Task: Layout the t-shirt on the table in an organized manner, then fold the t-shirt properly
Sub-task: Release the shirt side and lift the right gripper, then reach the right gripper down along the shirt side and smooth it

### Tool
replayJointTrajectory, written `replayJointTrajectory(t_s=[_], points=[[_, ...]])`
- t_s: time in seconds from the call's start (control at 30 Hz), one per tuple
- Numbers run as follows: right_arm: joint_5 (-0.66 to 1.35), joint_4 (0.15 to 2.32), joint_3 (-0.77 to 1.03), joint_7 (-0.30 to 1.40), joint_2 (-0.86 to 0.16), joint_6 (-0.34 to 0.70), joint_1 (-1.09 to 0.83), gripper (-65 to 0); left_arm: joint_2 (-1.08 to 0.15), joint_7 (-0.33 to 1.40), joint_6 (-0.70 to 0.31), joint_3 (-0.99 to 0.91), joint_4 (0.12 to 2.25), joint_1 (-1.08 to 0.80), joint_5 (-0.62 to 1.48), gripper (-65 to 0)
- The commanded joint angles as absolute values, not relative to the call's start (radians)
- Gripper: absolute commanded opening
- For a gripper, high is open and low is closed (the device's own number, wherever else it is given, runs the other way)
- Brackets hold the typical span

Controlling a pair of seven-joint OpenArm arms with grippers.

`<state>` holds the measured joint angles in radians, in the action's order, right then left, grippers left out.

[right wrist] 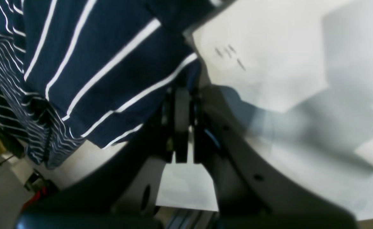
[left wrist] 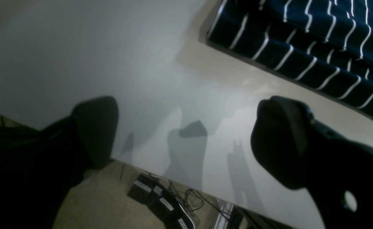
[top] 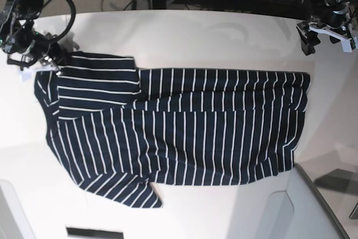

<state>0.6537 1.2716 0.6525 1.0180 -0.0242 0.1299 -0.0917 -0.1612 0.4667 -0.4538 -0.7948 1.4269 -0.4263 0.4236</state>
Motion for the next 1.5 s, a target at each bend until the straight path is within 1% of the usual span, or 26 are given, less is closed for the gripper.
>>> replayJointTrajectory(t_s=[0.0, 0.13, 0.27, 0.4, 0.47, 0.6, 0.77, 0.9, 1.13, 1.23, 1.33, 1.47], points=[[0.659, 1.283, 0.653, 1.018, -0.033, 0.131, -0.07, -65.0, -0.177, 0.446, -0.46, -0.8, 1.442, -0.427, 0.437, 0.0], [0.659, 1.291, 0.653, 1.078, -0.031, 0.131, -0.016, -64.8, -0.177, 0.446, -0.46, -0.8, 1.442, -0.427, 0.437, 0.0], [0.659, 1.391, 0.653, 1.148, -0.022, 0.124, 0.038, -64.7, -0.177, 0.446, -0.46, -0.8, 1.442, -0.427, 0.437, 0.0], [0.659, 1.46, 0.654, 1.231, -0.002, 0.008, 0.107, -64.7, -0.177, 0.446, -0.46, -0.8, 1.442, -0.427, 0.437, 0.0], [0.659, 1.46, 0.654, 1.244, 0.018, -0.016, 0.134, -64.7, -0.177, 0.447, -0.46, -0.8, 1.442, -0.427, 0.437, 0.0], [0.659, 1.46, 0.654, 1.25, 0.025, -0.074, 0.142, -64.7, -0.177, 0.449, -0.46, -0.8, 1.445, -0.427, 0.437, 0.0], [0.659, 1.449, 0.653, 1.241, 0.022, -0.074, 0.154, -64.7, -0.177, 0.447, -0.46, -0.8, 1.44, -0.429, 0.437, 0.0], [0.654, 1.389, 0.653, 1.239, 0.018, -0.082, 0.257, -64.7, -0.177, 0.45, -0.46, -0.8, 1.446, -0.427, 0.437, 0.0], [0.653, 1.176, 0.65, 1.144, -0.001, -0.084, 0.414, -64.7, -0.179, 0.45, -0.46, -0.8, 1.443, -0.427, 0.437, 0.0], [0.653, 1.05, 0.65, 1.063, -0.025, -0.076, 0.475, -64.7, -0.179, 0.45, -0.46, -0.8, 1.442, -0.427, 0.437, 0.0], [0.657, 0.952, 0.565, 0.972, -0.059, -0.073, 0.519, -64.7, -0.179, 0.45, -0.46, -0.8, 1.442, -0.427, 0.437, 0.0], [0.657, 0.878, 0.449, 0.832, -0.07, -0.022, 0.553, -64.7, -0.179, 0.45, -0.46, -0.8, 1.442, -0.427, 0.437, 0.0]])
